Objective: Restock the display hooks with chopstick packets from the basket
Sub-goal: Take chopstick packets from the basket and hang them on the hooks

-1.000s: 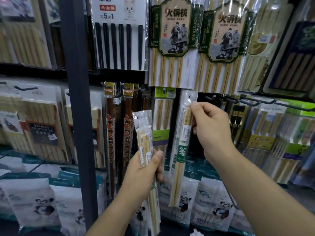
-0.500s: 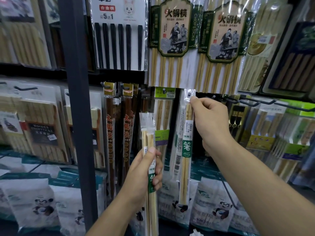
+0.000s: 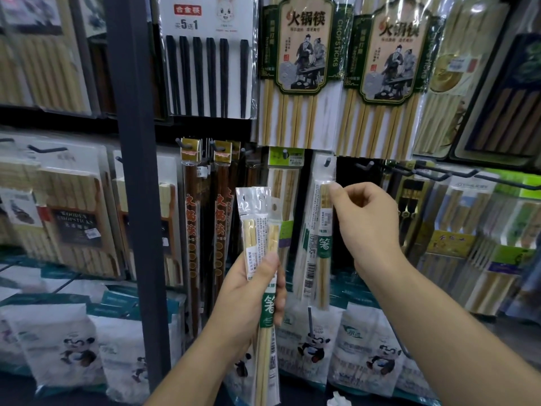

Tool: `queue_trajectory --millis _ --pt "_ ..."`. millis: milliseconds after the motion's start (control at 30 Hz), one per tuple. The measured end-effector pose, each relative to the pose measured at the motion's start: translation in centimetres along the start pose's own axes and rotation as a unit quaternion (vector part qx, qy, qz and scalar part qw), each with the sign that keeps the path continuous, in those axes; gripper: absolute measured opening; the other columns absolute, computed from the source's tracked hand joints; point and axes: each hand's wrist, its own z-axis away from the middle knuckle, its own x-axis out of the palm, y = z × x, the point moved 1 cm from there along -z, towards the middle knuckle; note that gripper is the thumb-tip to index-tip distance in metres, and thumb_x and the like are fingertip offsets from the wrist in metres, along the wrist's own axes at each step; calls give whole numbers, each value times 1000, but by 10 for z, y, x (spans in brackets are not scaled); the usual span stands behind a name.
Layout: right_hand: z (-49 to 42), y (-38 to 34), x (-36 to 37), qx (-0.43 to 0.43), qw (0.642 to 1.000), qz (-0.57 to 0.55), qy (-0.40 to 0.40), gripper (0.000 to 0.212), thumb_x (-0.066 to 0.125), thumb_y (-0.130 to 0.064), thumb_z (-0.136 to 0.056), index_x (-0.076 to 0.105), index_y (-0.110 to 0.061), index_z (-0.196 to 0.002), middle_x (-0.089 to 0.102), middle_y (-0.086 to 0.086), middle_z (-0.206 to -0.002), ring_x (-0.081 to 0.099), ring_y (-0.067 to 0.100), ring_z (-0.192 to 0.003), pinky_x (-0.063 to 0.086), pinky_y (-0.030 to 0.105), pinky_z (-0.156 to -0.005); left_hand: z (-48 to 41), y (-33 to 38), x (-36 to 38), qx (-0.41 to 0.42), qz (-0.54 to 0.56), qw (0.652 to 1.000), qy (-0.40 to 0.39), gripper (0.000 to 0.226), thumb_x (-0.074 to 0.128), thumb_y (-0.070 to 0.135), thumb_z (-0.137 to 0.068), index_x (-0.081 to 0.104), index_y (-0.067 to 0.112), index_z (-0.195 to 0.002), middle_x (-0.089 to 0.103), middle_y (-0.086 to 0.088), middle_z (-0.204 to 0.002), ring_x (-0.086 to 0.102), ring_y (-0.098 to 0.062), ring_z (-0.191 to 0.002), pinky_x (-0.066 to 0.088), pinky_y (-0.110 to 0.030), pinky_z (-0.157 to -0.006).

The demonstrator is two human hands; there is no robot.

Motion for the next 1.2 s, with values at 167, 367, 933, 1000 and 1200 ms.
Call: queue_trajectory --millis 167,367,933,1000,1200 --pt "29 -3 7 -5 989 -40 -139 19 68 -31 -95 74 -21 -81 71 3 -75 59 0 -60 48 12 -54 2 2 4 -3 -4 1000 -12 24 69 50 -88 67 27 -94 65 -6 -76 60 -16 -54 45 -26 -39" --pt "40 -1 15 79 969 -109 -208 15 69 -24 -96 76 -14 -89 71 0 -73 62 7 -63 44 14 -51 2 1 9 2 9 1000 -19 32 70 55 -80 70 29 -98 68 -10 -76 65 -22 -55 51 -29 -42" --pt "-16 -22 11 9 997 -74 -19 30 61 -26 -99 70 -3 -82 52 -4 -61 46 6 -58 43 13 -54 -4 -4 -2 -1 -66 997 25 43 59 55 -85 52 12 -83 54 -1 -67 51 -14 -52 45 -26 -45" --pt "-19 -19 12 9 998 -68 -15 31 62 -26 -99 68 0 -81 49 -6 -58 44 6 -55 42 12 -53 -4 -3 -2 -2 -64 998 21 48 61 57 -83 48 11 -83 51 0 -67 43 -12 -48 38 -24 -42" --pt "-21 -9 14 3 999 -33 -10 35 64 -28 -97 65 1 -78 48 -6 -57 44 6 -54 47 15 -60 -4 0 -3 -12 -3 1000 8 48 63 54 -85 46 10 -89 48 1 -69 33 -10 -46 28 -20 -38"
